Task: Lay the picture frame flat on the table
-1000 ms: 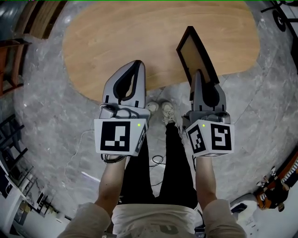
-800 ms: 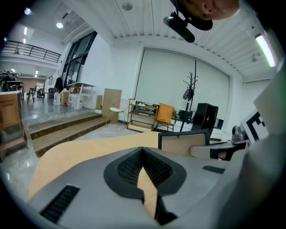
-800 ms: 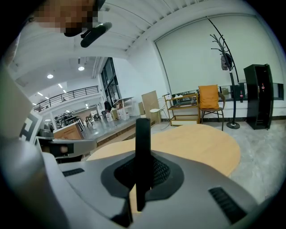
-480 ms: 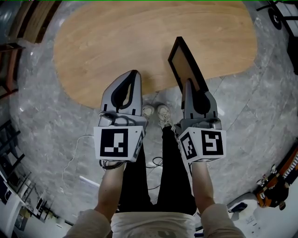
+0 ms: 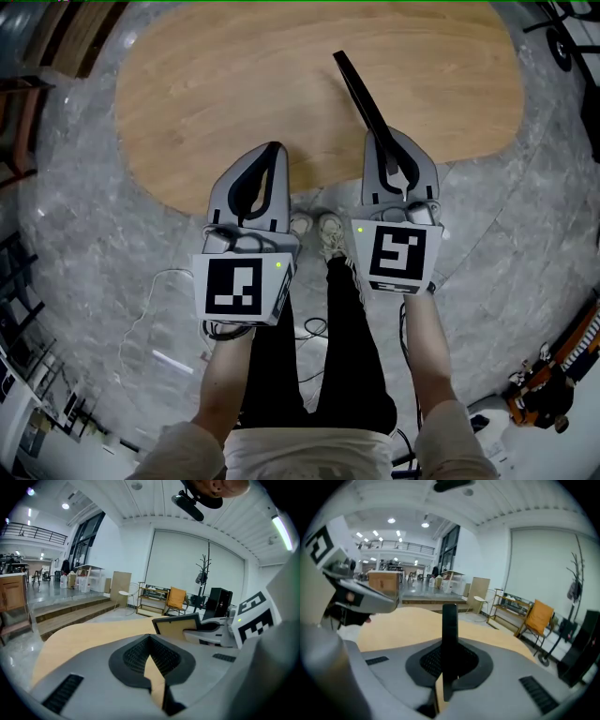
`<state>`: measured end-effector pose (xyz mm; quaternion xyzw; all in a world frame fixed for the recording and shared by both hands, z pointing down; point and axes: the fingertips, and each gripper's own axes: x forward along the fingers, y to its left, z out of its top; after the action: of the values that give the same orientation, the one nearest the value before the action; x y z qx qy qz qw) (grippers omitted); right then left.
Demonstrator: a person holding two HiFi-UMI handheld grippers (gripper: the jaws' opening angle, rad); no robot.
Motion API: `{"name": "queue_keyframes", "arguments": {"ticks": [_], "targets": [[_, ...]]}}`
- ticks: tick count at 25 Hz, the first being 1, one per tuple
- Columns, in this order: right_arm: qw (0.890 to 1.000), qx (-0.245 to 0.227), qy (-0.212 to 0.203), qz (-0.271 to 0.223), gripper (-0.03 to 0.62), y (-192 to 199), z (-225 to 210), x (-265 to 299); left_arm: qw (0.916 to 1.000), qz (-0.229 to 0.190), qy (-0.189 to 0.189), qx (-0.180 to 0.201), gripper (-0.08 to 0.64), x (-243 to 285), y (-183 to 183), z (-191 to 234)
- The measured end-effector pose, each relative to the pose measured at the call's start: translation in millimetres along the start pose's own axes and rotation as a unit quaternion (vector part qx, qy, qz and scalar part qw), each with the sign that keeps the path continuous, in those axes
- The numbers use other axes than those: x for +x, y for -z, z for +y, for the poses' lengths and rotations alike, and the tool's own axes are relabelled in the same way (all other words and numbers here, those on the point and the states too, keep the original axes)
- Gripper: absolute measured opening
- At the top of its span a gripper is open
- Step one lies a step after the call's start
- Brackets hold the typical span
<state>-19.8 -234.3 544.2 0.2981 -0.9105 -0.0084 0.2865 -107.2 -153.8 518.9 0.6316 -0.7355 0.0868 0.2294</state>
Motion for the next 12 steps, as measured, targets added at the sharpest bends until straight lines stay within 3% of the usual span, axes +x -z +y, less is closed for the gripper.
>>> {"name": "queue_keyframes", "arguments": {"ticks": [3,6,9,12], "targets": [[0.992,-0.123,-0.008,0.013,0.017,2.3,6.7,25.0,1.0000,0.003,-0.008,-0.001,0.009,-4.2,4.2,6.1],[0.967,-0.253,-0.017,0.028,0.017,9.8,17.5,47.4,0.9999,0.004,-0.015,-0.005,0.009,-7.5,8.2,13.4],[0.925,-0.377,-0.021,0.046,0.017,21.4,28.3,65.7,0.9998,0.004,-0.019,-0.006,0.009,-10.3,9.3,19.5],[0.870,-0.489,-0.019,0.057,0.017,36.7,36.6,80.0,0.9997,0.005,-0.023,-0.004,0.009,-12.2,10.9,22.7]]}}
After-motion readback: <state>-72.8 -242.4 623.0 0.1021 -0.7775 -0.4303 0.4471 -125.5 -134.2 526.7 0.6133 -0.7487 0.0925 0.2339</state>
